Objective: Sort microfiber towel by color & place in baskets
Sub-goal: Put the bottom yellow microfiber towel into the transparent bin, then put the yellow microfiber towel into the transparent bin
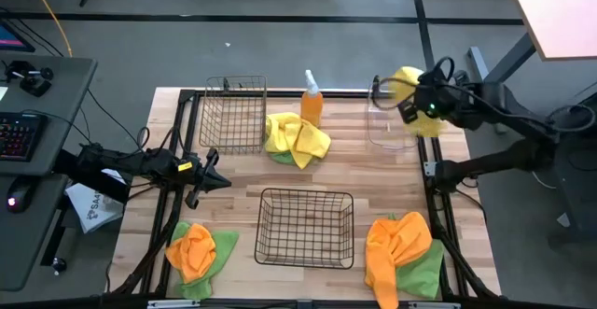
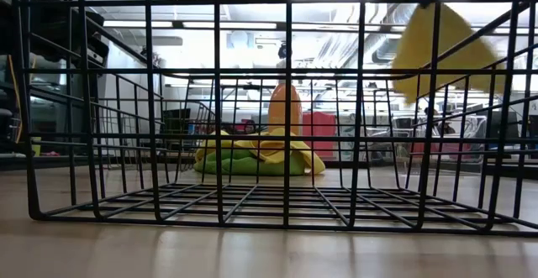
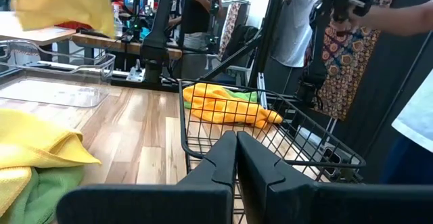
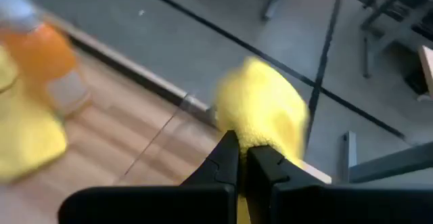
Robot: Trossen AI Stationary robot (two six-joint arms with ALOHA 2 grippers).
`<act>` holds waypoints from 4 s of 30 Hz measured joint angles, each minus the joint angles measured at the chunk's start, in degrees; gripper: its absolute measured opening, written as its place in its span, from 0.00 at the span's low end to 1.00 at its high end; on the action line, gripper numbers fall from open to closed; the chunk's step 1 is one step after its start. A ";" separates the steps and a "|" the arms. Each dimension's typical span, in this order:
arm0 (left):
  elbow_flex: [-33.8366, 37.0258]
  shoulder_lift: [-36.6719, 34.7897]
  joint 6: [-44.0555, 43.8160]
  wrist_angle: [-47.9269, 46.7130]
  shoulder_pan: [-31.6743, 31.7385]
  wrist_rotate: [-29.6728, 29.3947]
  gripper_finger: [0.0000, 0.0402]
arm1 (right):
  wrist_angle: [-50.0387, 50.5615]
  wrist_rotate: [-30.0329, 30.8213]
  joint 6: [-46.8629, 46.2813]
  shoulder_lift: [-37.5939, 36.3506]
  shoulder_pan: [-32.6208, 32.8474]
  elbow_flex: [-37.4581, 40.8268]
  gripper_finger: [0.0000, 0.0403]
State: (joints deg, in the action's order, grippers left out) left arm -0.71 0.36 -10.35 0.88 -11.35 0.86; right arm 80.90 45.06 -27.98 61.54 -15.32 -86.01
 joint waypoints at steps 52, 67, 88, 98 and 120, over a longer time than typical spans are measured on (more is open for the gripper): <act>0.00 0.02 0.02 -0.02 0.00 -0.02 0.00 | -33.76 -21.85 1.48 -9.95 -18.44 42.58 0.00; 0.00 0.02 0.01 -0.01 0.01 -0.02 0.00 | -32.68 -34.31 2.52 -8.43 -19.66 43.01 0.00; 0.00 0.01 0.00 0.00 0.02 0.00 0.00 | -34.07 -34.55 7.62 -0.02 -29.06 39.14 0.44; 0.00 0.01 0.00 -0.01 0.02 -0.01 0.00 | -29.36 -41.24 7.50 -3.13 -27.32 28.28 0.81; 0.00 0.01 0.02 0.00 0.00 0.00 0.00 | -69.15 -41.69 -13.41 17.37 4.35 36.44 0.83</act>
State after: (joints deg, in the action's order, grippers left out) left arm -0.71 0.37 -10.33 0.88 -11.35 0.86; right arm 11.75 3.36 -41.38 78.92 -10.97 -49.58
